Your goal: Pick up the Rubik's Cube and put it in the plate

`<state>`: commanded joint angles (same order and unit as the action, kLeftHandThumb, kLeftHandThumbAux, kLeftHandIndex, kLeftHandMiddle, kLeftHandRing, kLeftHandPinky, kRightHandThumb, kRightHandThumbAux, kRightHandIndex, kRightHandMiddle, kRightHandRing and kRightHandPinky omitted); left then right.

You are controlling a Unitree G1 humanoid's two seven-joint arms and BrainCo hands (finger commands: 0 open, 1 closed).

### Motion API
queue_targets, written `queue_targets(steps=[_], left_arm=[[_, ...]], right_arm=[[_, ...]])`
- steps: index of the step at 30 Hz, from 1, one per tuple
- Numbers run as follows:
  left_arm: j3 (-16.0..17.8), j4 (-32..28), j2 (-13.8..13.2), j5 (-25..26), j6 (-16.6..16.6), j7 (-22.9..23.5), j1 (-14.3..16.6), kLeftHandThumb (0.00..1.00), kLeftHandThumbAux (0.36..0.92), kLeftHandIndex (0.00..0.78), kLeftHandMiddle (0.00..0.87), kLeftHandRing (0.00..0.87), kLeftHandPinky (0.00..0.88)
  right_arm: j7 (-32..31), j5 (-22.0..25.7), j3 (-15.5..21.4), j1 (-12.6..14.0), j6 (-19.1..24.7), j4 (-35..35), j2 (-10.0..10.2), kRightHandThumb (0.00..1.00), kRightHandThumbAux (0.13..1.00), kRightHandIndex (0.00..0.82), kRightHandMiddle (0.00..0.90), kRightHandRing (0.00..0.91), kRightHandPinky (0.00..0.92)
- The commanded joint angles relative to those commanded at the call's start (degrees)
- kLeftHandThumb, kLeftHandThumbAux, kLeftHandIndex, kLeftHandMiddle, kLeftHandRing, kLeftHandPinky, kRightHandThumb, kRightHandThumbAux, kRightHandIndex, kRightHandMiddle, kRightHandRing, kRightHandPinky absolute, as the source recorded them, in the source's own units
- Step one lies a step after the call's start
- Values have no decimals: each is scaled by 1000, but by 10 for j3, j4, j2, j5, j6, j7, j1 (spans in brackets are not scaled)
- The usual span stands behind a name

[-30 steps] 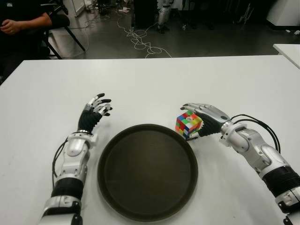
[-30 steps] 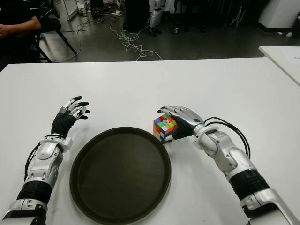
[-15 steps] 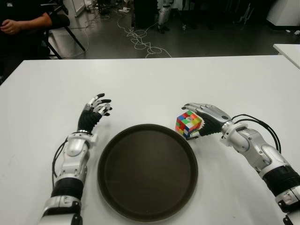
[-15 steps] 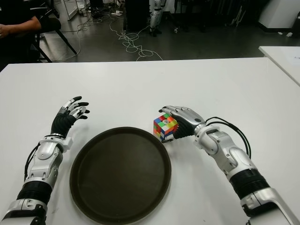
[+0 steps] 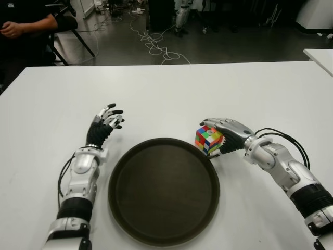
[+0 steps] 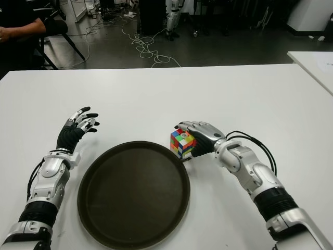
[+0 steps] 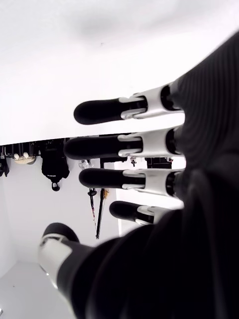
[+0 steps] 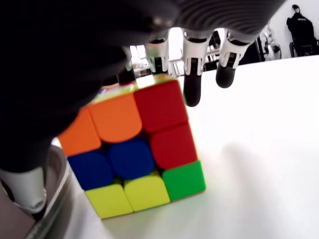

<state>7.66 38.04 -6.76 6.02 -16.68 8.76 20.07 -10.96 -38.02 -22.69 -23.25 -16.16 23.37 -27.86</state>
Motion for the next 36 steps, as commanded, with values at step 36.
queue_targets(steps=[36], left_arm=[[3, -4, 4, 10, 1, 4, -2, 619, 633, 177, 301, 360, 397]], right_arm=[[21, -14, -34, -21, -20, 60, 16, 0, 594, 130, 161, 159, 140]])
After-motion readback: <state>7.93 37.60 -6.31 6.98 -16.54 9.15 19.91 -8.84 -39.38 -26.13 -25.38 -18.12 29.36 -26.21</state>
